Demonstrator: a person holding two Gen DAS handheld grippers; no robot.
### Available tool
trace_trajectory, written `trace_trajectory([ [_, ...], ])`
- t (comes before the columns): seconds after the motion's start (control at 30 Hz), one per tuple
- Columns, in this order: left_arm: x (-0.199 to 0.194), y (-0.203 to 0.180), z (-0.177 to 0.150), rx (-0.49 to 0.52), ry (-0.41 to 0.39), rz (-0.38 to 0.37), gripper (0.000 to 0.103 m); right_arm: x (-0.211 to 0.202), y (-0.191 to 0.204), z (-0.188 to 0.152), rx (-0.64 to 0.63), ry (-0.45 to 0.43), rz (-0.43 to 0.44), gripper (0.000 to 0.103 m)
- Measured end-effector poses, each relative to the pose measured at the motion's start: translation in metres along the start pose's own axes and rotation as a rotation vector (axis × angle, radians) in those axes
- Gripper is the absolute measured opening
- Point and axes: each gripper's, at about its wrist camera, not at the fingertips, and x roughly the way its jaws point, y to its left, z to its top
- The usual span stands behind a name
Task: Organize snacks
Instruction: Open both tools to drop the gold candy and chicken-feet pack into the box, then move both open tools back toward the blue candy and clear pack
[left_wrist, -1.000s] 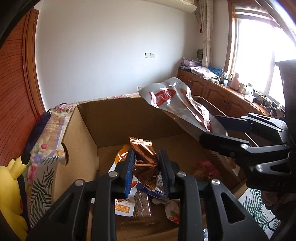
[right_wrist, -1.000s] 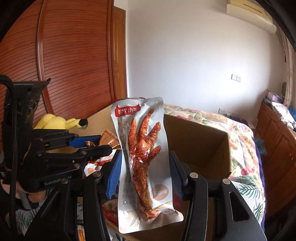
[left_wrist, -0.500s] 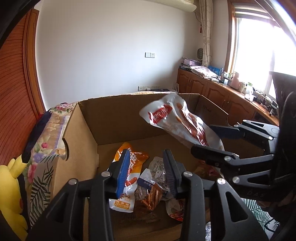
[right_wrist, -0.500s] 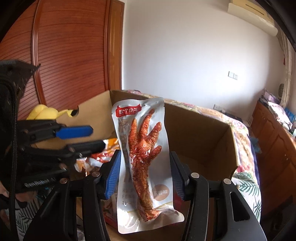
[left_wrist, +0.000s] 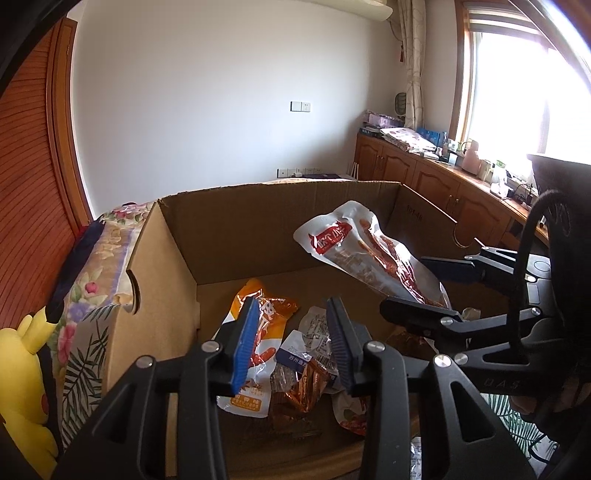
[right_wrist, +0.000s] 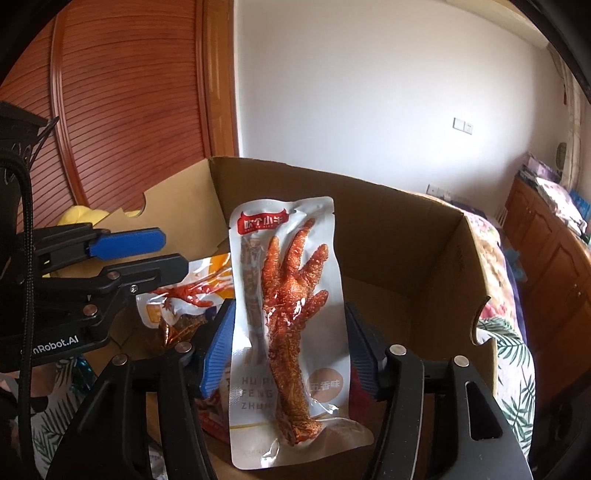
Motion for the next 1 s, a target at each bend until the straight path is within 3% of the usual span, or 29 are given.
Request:
trace_trajectory([
  [0.2,-0.002,-0.004,-0.001,0.009,0.006,0.0,0.038,0.001,0.0,-0.001,0.013,0.013,0.001,0.065],
  [0.33,-0.008,-0.007,0.0,0.018,0.005,0.002,0.039,0.0,0.001,-0.001,0.016,0.015,0.014,0.075],
  [0.57,-0.036,-0.009,0.002,0.029,-0.019,0.017,0.04,-0.024,0.007,-0.003,0.023,-0.03,-0.002,0.075],
  [0.7,-0.06,-0.009,0.001,0.038,-0.042,0.027,0.049,-0.05,0.016,-0.003,0.02,-0.068,-0.005,0.076],
  [1.0,-0.102,-0.012,-0.021,0.065,-0.053,0.057,0.06,-0.098,0.044,-0.027,0.034,-0.102,0.018,0.076],
])
